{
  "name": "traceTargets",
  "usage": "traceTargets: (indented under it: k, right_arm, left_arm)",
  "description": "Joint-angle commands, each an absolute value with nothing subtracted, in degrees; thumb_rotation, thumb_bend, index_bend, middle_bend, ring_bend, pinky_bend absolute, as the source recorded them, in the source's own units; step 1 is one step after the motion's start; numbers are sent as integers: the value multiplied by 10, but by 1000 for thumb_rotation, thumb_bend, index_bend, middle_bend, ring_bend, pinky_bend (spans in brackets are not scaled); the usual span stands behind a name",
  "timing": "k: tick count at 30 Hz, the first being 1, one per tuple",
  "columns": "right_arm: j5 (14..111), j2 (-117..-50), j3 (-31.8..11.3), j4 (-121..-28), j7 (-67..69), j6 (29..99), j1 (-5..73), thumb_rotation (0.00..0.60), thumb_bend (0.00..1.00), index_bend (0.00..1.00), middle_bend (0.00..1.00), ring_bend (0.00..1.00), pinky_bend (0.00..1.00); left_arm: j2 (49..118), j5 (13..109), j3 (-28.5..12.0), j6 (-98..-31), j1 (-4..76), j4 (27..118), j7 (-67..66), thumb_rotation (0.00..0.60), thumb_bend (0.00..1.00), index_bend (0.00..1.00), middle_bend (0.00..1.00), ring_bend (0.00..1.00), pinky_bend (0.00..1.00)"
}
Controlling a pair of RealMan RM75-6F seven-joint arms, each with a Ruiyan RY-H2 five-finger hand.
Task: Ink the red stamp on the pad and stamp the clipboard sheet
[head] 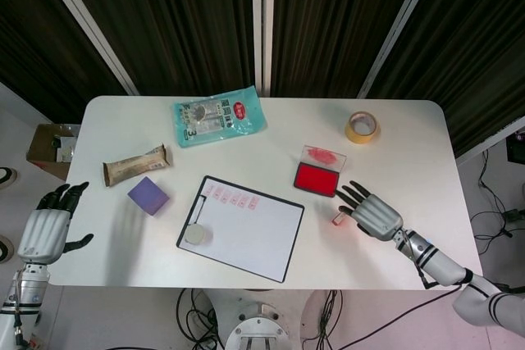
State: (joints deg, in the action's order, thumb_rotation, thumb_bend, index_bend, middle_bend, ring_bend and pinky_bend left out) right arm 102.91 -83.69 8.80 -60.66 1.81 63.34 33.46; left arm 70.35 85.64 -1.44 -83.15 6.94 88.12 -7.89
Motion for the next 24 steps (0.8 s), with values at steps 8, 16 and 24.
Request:
traceTargets:
  k: [8,16,24]
  right_arm:
    - [1013,-837,85,-610,1,627,328,600,316,124,0,0,0]
    - [1008,-827,63,-646,-12,688,310,600,274,0,4,66,167]
    - [987,-775,57,-747,-72,669,307,600,226,184,206,631,878]
  left_arm:
    - [704,856,-15,-832,69,880,-78,600,0,111,170,120,212]
    - [700,854,-12,-828,68,882,-73,600,0,111,165,121,214]
    - [699,855,-11,-821,70,884,-68,600,0,111,158,121,216]
